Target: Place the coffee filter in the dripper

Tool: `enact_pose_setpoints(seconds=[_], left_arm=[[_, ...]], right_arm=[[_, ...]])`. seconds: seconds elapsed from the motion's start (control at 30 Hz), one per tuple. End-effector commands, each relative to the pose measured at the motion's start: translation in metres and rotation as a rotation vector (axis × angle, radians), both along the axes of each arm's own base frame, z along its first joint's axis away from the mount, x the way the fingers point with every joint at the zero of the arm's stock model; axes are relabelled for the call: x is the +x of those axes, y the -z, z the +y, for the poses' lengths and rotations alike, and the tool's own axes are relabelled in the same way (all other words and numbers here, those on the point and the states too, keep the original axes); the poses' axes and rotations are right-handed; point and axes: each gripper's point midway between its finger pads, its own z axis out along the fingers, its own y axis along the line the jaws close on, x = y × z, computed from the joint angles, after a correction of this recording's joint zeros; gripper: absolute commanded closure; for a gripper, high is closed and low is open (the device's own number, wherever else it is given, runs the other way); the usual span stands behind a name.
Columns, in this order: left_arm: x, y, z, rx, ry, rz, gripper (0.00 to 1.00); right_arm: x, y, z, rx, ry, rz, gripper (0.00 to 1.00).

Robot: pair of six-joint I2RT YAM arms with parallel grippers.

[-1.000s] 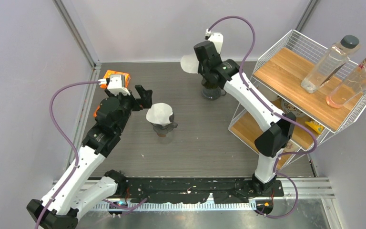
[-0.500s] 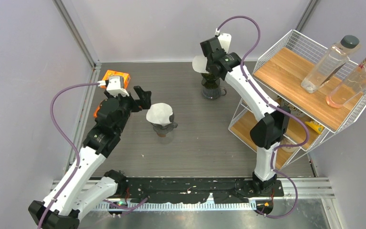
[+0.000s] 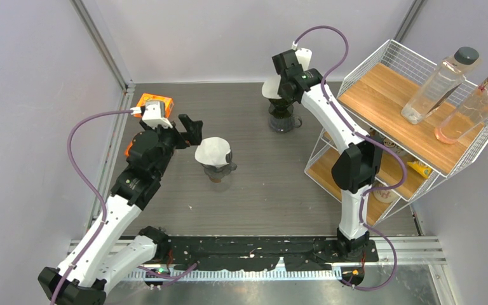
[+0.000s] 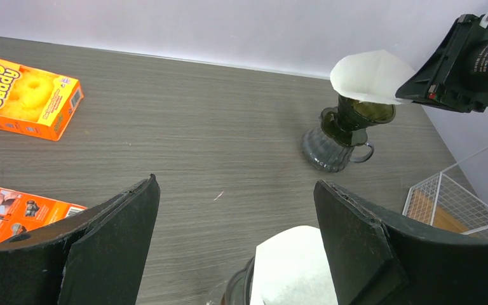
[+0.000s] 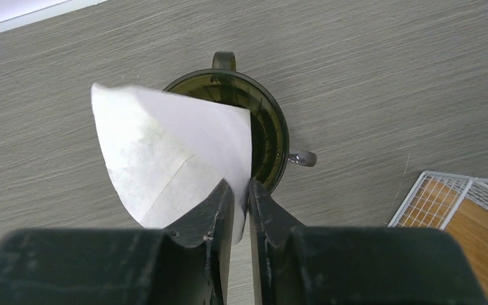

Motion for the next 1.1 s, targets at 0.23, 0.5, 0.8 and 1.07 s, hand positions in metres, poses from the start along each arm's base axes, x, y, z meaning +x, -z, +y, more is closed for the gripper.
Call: enact_pose_setpoints(seconds=[0.23, 0.5, 0.8, 1.07], left_arm=[[0.003, -0.014, -0.003, -0.028, 0.012, -0.051, 0.0], [0.006, -0.011, -0.004, -0.031, 0.011, -0.035, 0.0], [0.009, -0.009, -0.003, -0.03, -0.006, -0.017, 0.0], [0.012, -0.007, -0.006, -0.035, -0.001, 0.0, 0.0]], right_arm=[[0.0, -0.023, 0.006, 0.056, -0.014, -0.044, 0.53], [0.002, -0.046, 0.0, 0.039, 0.002, -0.091, 0.43], [0.011, -0.076, 0.004, 0.025, -0.046, -0.169, 0.46], [0.029, -0.067, 0.0, -0.056, -0.062, -0.158, 0.51]])
